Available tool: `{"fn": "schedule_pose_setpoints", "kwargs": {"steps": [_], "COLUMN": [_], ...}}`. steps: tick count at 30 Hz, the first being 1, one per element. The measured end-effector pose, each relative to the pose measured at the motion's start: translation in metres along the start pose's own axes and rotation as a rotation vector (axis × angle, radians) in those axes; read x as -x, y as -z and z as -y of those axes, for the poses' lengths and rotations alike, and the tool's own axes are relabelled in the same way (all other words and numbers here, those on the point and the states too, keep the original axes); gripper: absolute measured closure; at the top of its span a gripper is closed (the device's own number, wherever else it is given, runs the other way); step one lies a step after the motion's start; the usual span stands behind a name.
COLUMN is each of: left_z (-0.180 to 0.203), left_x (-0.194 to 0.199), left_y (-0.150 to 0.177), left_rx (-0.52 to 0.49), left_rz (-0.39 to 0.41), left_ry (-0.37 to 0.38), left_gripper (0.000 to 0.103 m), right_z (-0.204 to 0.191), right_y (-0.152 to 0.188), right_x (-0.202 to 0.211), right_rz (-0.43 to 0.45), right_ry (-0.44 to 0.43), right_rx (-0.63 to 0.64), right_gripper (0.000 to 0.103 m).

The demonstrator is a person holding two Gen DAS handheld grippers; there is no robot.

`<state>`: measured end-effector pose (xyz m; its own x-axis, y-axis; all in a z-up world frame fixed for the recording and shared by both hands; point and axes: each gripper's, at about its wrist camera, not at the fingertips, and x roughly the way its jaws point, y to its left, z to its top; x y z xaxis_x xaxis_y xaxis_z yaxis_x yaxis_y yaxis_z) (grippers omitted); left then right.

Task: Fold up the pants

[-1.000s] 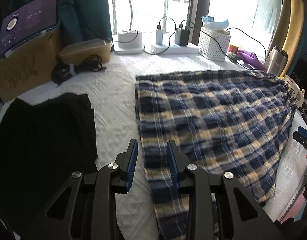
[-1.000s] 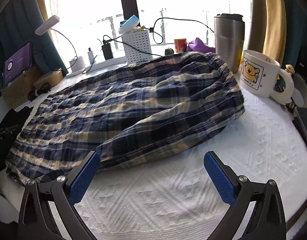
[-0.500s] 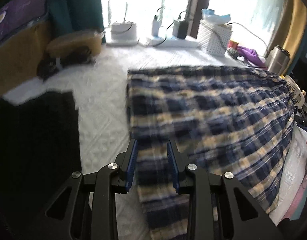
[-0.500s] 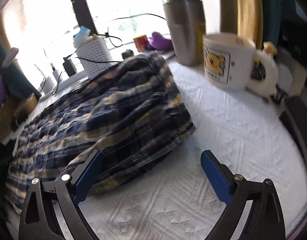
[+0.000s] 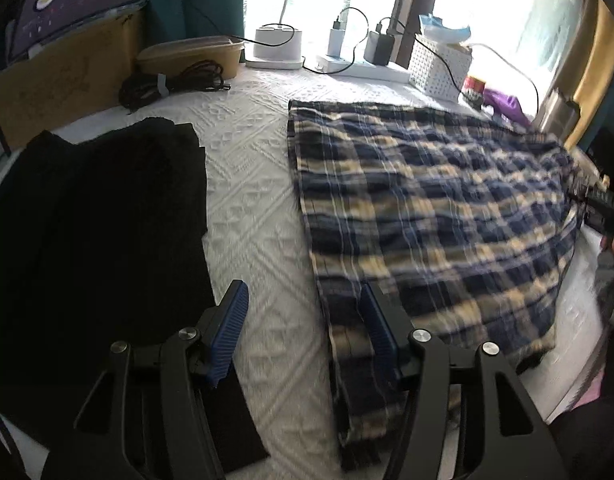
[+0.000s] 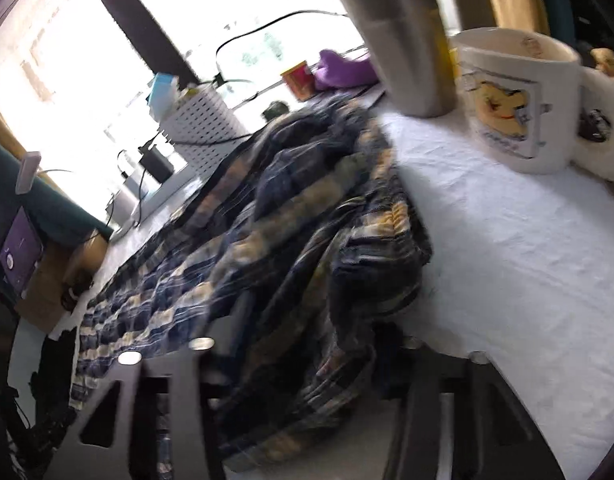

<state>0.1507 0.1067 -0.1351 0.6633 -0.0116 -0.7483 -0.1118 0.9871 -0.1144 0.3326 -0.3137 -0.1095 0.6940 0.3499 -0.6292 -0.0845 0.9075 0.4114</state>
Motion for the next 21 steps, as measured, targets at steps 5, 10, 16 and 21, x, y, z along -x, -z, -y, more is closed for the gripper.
{"fn": "schedule_pose_setpoints", "kwargs": {"steps": [5,10,16,21], "left_z": [0.016,0.025,0.019,0.014], "left_x": [0.003,0.017,0.042,0.054], "left_y": [0.014,0.024,0.029,0.032], "left_rx": [-0.079,-0.076,-0.055,-0.046], "left_rz": [0.058,0.083,0.106,0.11], "left_ry": [-0.024,0.019,0.082,0.09], "left_gripper": [0.065,0.099,0.099,0.099], "right_z": [-0.01,-0.016,-0.023,-0.023], "right_y": [0.005,0.015,0.027,0.035], "right_x": [0.022,0.055,0.09,0.115], "right_rz": [0.074,0.123,0.136,0.15], "right_ry": [0.019,0.062,0.076,0.083], "right_rx": [0.051,0.1,0.134,0.139], "right_gripper": [0.095,0.096,0.096,0.096]}}
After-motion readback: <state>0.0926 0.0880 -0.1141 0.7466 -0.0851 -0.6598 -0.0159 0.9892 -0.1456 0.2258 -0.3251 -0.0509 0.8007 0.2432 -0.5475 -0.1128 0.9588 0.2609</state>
